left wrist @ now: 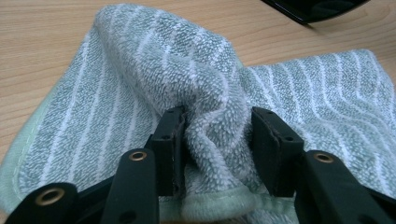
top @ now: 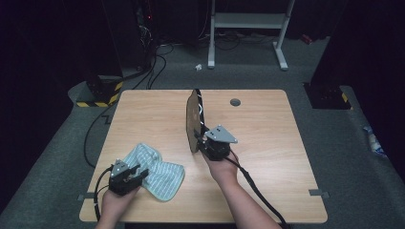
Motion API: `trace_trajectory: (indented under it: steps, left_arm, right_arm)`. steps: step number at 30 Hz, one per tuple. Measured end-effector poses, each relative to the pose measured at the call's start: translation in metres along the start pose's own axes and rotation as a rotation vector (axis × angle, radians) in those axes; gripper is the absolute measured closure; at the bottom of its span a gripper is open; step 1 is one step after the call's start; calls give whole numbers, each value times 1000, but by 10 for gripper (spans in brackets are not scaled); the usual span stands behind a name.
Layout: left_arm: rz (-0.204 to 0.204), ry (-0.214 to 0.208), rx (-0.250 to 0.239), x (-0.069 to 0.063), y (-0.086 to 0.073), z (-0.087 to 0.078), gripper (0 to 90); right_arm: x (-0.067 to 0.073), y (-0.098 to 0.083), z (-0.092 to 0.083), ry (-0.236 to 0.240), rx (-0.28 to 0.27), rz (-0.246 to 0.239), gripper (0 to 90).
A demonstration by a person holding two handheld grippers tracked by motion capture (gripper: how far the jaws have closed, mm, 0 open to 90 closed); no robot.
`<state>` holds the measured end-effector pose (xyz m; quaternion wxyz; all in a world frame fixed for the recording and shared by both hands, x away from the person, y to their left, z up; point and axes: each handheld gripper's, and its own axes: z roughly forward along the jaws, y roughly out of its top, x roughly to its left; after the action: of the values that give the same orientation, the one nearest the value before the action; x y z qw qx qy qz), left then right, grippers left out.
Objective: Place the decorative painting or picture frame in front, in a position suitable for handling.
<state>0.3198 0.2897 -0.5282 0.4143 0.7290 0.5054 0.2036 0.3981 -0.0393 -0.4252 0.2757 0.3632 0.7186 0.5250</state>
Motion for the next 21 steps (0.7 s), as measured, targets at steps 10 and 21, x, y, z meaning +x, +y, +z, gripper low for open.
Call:
trace_trajectory:
  steps: [10,21]
  left_arm:
    - [0,0,0,0,0,0,557]
    - [2,-1,0,0,0,0,557]
  right_arm:
    - [-7,0,-3,2,6,17,692]
    - [-20,-1,-8,14,12,39,751]
